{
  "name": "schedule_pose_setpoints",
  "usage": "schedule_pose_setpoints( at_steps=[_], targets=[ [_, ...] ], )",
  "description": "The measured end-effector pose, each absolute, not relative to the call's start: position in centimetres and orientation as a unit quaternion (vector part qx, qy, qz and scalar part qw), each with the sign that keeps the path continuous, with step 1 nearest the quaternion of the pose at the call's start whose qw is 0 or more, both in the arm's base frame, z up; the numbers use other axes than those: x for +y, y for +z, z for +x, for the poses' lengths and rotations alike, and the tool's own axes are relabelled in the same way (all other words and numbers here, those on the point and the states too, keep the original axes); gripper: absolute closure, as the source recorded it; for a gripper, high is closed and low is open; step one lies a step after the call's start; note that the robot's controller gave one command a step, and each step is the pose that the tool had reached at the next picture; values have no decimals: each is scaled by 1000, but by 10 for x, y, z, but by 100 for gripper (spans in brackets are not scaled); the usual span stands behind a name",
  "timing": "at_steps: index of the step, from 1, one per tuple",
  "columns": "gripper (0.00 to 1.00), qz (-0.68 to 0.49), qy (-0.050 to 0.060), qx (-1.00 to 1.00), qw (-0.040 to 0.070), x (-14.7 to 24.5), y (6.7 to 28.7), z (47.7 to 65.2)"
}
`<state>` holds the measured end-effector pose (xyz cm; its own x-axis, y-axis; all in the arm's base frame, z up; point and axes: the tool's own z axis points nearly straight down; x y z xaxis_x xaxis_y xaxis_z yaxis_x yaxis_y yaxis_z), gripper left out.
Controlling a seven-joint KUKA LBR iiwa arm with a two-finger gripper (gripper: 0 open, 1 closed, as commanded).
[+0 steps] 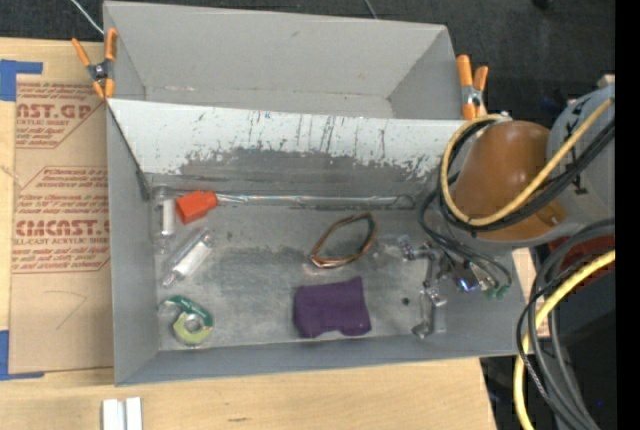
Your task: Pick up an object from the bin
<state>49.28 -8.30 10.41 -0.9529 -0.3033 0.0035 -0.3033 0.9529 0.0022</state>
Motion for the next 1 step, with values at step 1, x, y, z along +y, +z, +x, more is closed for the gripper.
schedule_pose_setpoints(
  at_steps=[1],
  targets=[
    [0, 57, -3, -998, 2, -21, 70, 566]
  ],
)
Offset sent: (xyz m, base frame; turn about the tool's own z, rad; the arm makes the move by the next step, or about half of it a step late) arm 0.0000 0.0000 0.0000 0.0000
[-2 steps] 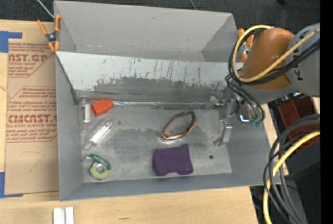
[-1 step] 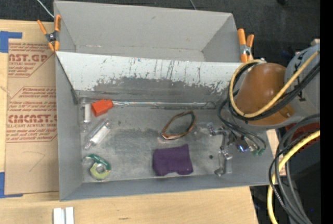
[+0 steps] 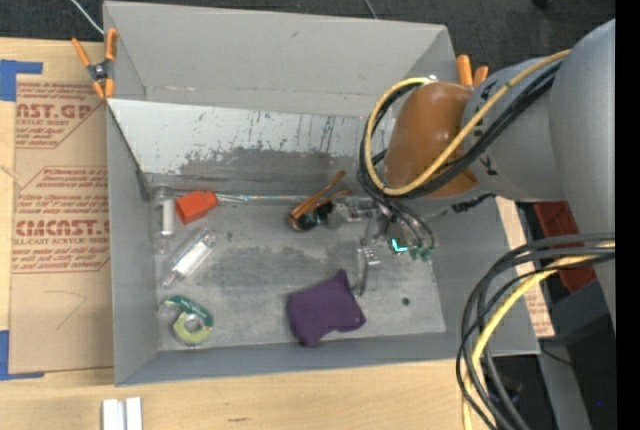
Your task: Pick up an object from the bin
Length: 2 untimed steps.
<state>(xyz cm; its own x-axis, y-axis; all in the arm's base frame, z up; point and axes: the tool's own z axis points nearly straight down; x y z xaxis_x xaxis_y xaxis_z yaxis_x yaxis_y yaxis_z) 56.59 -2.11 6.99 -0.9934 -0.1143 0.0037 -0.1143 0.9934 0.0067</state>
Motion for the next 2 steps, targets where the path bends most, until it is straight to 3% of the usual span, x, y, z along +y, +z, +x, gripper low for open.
schedule_pose_setpoints(
  at_steps=[1, 2],
  targets=[
    [0, 56, -2, -998, 3, -23, 70, 565],
    [0, 50, -5, -999, -5, 46, 72, 485]
  ],
)
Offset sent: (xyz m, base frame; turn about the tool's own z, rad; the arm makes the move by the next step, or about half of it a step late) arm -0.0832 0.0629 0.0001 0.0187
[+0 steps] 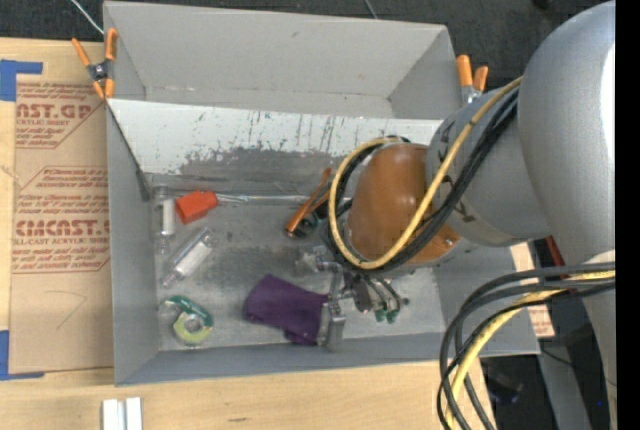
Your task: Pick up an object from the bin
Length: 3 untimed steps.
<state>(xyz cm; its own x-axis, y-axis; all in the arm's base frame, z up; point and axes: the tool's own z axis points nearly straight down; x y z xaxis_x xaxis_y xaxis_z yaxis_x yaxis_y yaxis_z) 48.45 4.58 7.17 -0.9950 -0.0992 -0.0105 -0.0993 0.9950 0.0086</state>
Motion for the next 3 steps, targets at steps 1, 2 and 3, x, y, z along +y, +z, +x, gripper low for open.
schedule_pose_setpoints(
  at_steps=[1, 2, 3],
  targets=[
    [0, -46, 2, 999, -2, 16, 70, 510],
    [0, -132, 3, 991, 8, 85, 71, 495],
    [0, -89, 4, 996, 7, 119, 71, 492]
  ],
)
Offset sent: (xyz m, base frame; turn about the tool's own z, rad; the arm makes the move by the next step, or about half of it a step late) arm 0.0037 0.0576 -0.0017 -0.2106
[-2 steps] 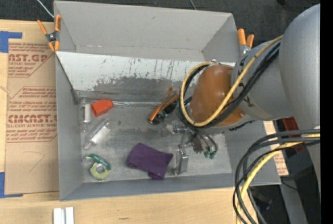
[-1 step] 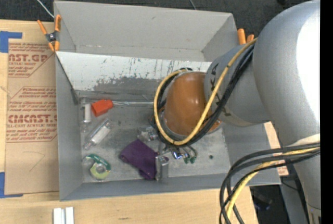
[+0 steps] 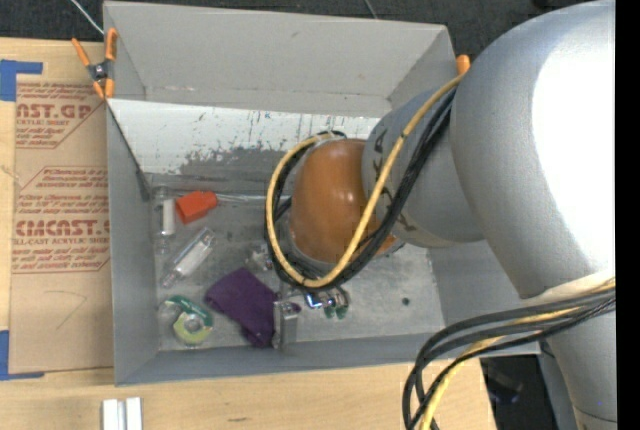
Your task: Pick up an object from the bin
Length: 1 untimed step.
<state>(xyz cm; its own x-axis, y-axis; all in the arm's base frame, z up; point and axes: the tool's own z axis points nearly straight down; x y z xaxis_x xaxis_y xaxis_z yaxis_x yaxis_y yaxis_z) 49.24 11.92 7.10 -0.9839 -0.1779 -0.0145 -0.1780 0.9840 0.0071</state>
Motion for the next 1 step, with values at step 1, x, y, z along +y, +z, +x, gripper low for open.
schedule_pose_setpoints(
  at_steps=[1],
  targets=[
    [0, -266, 2, 964, 11, 117, 73, 493]
  ],
)
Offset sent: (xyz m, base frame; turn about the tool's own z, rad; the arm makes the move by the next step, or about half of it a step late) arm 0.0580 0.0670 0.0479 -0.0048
